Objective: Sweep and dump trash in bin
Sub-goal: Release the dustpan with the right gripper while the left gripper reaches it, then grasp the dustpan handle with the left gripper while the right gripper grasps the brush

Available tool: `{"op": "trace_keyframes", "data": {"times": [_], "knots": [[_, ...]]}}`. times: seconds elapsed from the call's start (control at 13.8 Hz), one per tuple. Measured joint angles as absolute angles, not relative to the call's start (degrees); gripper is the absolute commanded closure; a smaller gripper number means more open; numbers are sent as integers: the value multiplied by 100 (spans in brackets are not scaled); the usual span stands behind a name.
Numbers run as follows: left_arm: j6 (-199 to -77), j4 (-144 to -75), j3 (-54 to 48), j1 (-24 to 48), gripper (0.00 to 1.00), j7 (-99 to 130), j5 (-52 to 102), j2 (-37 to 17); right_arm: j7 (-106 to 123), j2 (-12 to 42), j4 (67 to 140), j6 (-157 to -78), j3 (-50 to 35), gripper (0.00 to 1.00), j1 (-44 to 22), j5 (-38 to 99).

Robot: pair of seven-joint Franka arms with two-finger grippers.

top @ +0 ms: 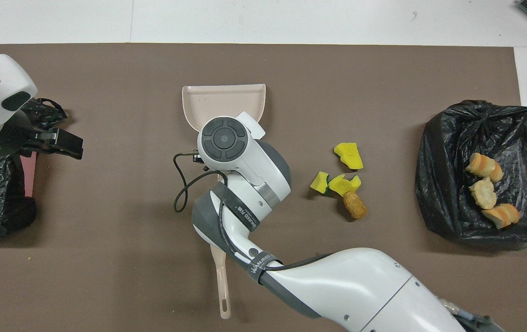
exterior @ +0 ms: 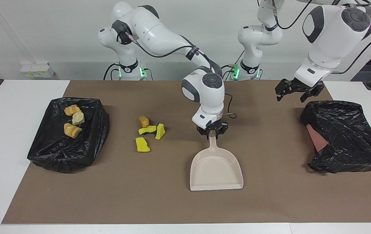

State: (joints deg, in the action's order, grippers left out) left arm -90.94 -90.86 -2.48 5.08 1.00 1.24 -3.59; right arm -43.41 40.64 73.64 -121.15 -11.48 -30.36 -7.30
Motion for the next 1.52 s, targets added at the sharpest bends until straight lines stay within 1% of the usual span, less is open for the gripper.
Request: {"op": "trace_keyframes", "data": {"times": [0.14, 0.29, 0.51, 0.65, 0.8, 0.94, 1.09, 1.16, 1.23, 1.38, 1.45, 1.52], "knots": [[-9112, -9086, -252, 508, 0, 100, 124, -367, -4287, 3773, 7430, -11809, -1168, 0, -3045, -730], [-9212, -9100, -274, 509, 0, 100, 124, -400, -4250, 3128, 7894, -11512, -1313, 0, -3052, -707], [-9478, -9117, -306, 530, 0, 250, 128, -543, -4251, 2086, 9153, -11425, -1664, 0, -3126, -449], [-9831, -9120, -341, 716, 0, 728, 182, -762, -4255, 1550, 10060, -11458, -1834, 0, -3261, -235], [-10177, -9125, -373, 965, 0, 1114, 340, -1011, -4140, 1119, 10953, -11786, -1881, 0, -3389, 183], [-10428, -9129, -383, 1248, 0, 1422, 384, -1263, -4087, 882, 11711, -12351, -1888, 0, -3583, 347], [-10754, -9137, -392, 1585, 0, 1826, 384, -1528, -4087, 883, 12079, -12774, -1889, 0, -3729, 357], [-10896, -9138, -398, 1737, 0, 1955, 384, -1660, -4087, 886, 12176, -12874, -1889, 2, -3756, 358], [-11008, -9140, -401, 1864, 0, 2052, 384, -1769, -4086, 886, 12228, -12915, -1888, 23, -3763, 358], [-11341, -9150, -403, 2065, 0, 2283, 384, -1960, -4085, 886, 12246, -12931, -1886, 71, -3762, 358], [-11490, -9168, -407, 2162, 0, 2370, 384, -2052, -4085, 886, 12246, -12931, -1886, 92, -3762, 358], [-11598, -9209, -408, 2255, 0, 2433, 384, -2133, -4085, 885, 12246, -12932, -1886, 100, -3762, 359]]}}
